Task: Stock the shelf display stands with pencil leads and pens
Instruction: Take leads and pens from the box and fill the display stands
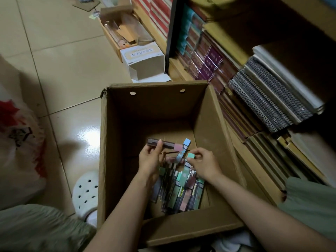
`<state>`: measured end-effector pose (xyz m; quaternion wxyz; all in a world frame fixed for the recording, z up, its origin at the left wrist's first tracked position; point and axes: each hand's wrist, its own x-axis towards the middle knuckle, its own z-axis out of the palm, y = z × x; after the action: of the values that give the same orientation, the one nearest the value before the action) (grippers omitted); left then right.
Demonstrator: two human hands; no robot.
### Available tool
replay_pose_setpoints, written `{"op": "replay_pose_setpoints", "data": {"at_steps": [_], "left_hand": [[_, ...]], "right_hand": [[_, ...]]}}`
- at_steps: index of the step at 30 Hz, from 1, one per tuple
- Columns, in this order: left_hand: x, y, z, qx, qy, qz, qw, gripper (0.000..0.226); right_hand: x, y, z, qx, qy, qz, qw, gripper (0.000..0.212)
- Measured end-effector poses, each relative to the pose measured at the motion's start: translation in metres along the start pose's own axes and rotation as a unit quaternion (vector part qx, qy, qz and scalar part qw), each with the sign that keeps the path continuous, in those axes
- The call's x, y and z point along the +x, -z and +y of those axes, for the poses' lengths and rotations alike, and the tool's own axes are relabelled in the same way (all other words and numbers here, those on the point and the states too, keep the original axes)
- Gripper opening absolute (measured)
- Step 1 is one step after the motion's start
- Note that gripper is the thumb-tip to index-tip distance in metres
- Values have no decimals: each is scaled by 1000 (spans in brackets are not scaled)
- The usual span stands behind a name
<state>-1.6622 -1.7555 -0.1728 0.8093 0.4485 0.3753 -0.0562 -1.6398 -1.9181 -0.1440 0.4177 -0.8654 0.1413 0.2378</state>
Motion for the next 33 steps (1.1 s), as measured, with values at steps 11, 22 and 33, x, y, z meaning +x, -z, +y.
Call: {"op": "replay_pose_setpoints", "data": {"at_steps": [11,22,33], "left_hand": [[-12,-4,8,166,-135,-139,967,9],[-5,2,5,106,-60,-117,986,38],[2,7,2,49,47,-161,985,28]], "right_hand": [[-3,7,-28,269,-80,-57,958,27],[9,22,-37,134,24,-51,989,14],[31,7,-62,164,51,-32,985,16]]}}
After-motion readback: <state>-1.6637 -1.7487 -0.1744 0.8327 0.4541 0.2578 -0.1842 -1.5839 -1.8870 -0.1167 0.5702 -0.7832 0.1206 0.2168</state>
